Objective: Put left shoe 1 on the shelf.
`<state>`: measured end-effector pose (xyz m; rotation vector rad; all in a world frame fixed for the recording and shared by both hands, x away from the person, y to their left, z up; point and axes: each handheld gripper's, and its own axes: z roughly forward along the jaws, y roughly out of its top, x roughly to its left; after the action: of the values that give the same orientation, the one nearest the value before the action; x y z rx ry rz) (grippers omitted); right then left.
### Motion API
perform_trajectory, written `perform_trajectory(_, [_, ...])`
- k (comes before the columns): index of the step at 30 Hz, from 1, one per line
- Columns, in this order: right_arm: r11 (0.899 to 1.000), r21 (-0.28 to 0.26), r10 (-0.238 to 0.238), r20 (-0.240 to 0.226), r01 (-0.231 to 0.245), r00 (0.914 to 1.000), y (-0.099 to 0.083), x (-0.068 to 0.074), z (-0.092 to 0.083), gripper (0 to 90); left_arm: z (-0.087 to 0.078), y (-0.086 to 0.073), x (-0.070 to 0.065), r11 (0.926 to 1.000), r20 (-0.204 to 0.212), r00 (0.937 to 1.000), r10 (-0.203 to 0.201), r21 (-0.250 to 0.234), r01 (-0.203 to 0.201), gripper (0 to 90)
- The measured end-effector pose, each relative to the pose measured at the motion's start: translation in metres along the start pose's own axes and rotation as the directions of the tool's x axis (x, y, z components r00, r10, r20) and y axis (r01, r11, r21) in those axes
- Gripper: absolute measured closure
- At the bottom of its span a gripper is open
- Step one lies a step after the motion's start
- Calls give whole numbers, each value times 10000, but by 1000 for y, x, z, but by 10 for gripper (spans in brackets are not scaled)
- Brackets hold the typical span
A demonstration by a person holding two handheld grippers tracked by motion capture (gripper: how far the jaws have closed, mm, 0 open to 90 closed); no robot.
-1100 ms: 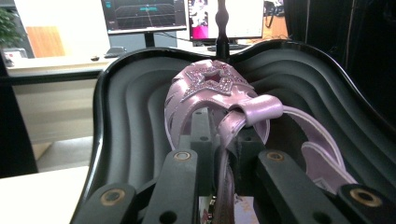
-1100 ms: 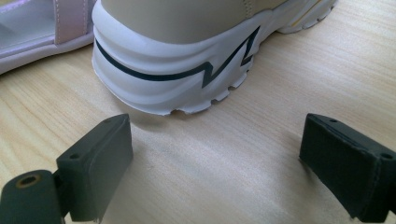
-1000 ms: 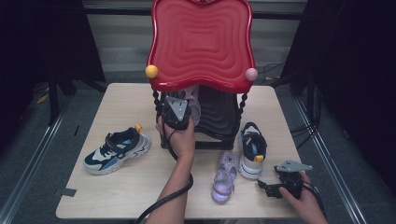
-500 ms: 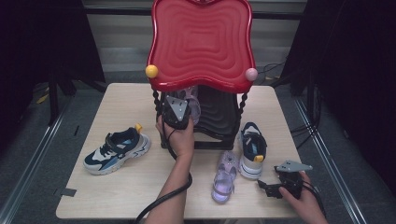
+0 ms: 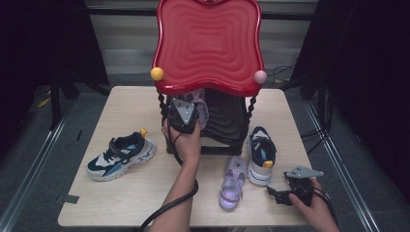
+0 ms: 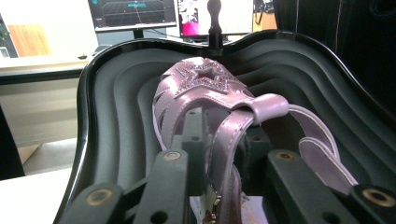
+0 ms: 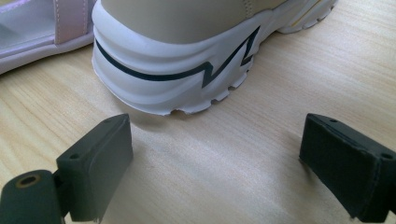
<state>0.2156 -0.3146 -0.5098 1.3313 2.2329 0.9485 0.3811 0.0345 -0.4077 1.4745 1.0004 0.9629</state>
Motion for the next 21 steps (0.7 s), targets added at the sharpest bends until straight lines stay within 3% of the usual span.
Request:
perform_trajectory(4, [10000,-4,-14,1,14,10000,0,0,0,87,-1,2,-1,10000,35,10000,70,48,-70,669])
perform_trajectory(14, [10000,2,-2,-4,2,10000,0,0,0,87,-7,6,-3,9997,138,9999,93,209,-96,595])
perform_trajectory(21, [10000,7,8,-6,-8,10000,0,0,0,87,-18,8,-4,9978,519,9985,155,641,-188,535])
